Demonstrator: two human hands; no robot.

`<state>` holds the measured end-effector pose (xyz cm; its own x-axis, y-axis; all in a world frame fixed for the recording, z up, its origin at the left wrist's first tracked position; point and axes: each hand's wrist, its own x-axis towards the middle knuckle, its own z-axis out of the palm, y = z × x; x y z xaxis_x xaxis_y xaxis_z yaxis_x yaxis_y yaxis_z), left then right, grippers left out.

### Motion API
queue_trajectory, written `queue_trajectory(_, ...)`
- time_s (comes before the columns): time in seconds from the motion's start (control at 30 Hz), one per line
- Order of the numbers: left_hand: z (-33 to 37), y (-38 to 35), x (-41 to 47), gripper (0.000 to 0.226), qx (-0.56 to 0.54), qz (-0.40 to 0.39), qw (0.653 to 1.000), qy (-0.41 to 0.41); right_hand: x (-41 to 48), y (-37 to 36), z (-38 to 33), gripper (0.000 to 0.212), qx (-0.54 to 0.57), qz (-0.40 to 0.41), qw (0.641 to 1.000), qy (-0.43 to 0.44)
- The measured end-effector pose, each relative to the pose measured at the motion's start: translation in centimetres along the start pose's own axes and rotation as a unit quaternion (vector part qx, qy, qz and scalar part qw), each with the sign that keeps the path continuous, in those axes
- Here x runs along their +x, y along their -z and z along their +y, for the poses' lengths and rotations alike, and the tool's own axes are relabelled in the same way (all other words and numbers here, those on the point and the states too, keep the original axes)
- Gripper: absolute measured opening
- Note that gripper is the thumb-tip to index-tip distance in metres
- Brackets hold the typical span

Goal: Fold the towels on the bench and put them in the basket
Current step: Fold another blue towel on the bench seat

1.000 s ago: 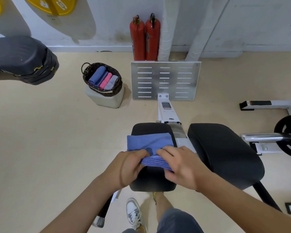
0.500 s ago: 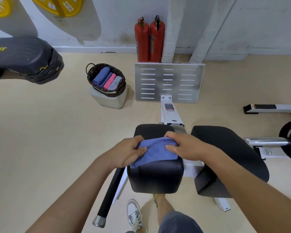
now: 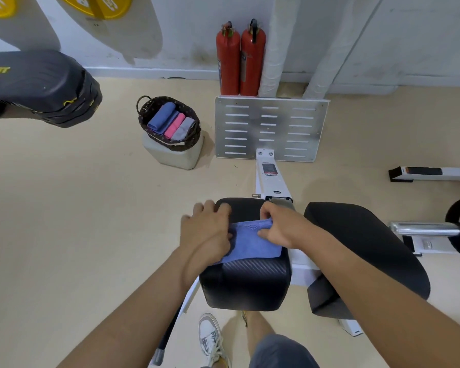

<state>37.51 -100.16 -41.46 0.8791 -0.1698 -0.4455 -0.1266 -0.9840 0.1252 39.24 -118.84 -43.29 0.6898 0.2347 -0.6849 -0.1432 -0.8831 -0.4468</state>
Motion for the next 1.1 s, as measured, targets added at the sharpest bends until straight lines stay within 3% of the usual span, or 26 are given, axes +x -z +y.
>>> queue_trajectory(0.07, 0.2, -0.3, -0.9, 0.029, 0.055, 0.130, 0.983, -0.121, 0.2, 0.1, -0.2, 0.025, 0.005, 0.001, 1.000, -0.004)
queue_trajectory(0.13, -0.2, -1.9, -1.9, 0.024, 0.057, 0.174, 0.954, -0.237, 0.2, 0.1, -0.3, 0.032, -0.004, 0.010, 1.000, 0.011)
queue_trajectory(0.23, -0.9, -3.6, -3.0, 0.033, 0.039, 0.155, 0.964, -0.214, -1.0, -0.5, -1.1, 0.037, -0.088, 0.115, 0.987, 0.073)
queue_trajectory(0.3, -1.0, -3.8, -3.6, 0.033, 0.052, 0.149, 0.968, -0.192, -1.7, -1.9, -1.4, 0.039, -0.210, 0.231, 0.936, 0.166)
queue_trajectory(0.4, -0.8, -3.7, -4.0, 0.037, 0.066, 0.143, 0.970, -0.187, -2.4, -3.8, -0.3, 0.027, -0.290, 0.245, 0.889, 0.257)
queue_trajectory(0.63, 0.5, -3.7, -3.0, 0.035, 0.121, 0.184, 0.957, -0.187, -3.7, -2.8, 1.7, 0.051, -0.212, 0.147, 0.934, 0.247)
queue_trajectory(0.8, 0.9, -3.8, -1.4, 0.028, 0.129, 0.176, 0.963, -0.159, -2.8, -1.8, 2.1, 0.063, -0.117, 0.067, 0.975, 0.177)
queue_trajectory(0.87, 1.2, -2.9, -0.4, 0.014, 0.112, 0.143, 0.973, -0.145, -2.2, -1.2, 2.0, 0.057, -0.078, 0.077, 0.981, 0.157)
queue_trajectory(0.93, 1.1, -1.5, 0.3, 0.023, 0.097, 0.065, 0.985, -0.126, -2.1, -0.6, 1.5, 0.044, -0.032, 0.083, 0.985, 0.147)
queue_trajectory(1.03, 0.2, 1.0, -0.1, 0.024, -0.068, -0.013, 0.996, -0.060, -2.7, 1.0, 0.6, 0.033, 0.131, 0.078, 0.985, 0.086)
queue_trajectory(1.1, -0.5, 3.2, -1.8, 0.024, -0.304, -0.047, 0.952, 0.003, -4.2, 2.6, -0.5, 0.031, 0.348, 0.063, 0.934, 0.048)
